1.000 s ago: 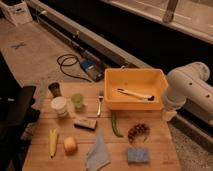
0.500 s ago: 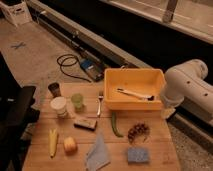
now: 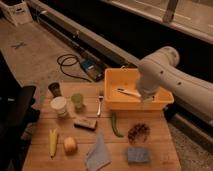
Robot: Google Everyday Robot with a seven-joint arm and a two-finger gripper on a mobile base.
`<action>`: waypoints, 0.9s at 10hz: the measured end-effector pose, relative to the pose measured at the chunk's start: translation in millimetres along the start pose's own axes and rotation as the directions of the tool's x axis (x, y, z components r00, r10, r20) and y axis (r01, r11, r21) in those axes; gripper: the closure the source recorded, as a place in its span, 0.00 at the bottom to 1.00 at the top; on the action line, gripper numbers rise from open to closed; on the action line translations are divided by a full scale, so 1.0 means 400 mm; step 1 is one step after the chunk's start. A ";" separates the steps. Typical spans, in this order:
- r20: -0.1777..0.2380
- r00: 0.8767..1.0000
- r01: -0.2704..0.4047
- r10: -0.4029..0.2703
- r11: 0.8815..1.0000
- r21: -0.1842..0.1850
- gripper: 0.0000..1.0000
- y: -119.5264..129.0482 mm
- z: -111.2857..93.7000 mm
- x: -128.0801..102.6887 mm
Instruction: Stack cups into tray
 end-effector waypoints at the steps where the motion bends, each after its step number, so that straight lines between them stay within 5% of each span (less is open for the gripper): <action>1: -0.006 1.000 -0.003 0.003 1.000 0.001 0.35 0.002 0.000 0.008; 6: 0.008 1.000 -0.013 0.013 1.000 -0.001 0.35 -0.003 0.005 0.009; 9: 0.108 0.994 -0.012 0.015 0.999 -0.030 0.35 -0.046 0.095 -0.058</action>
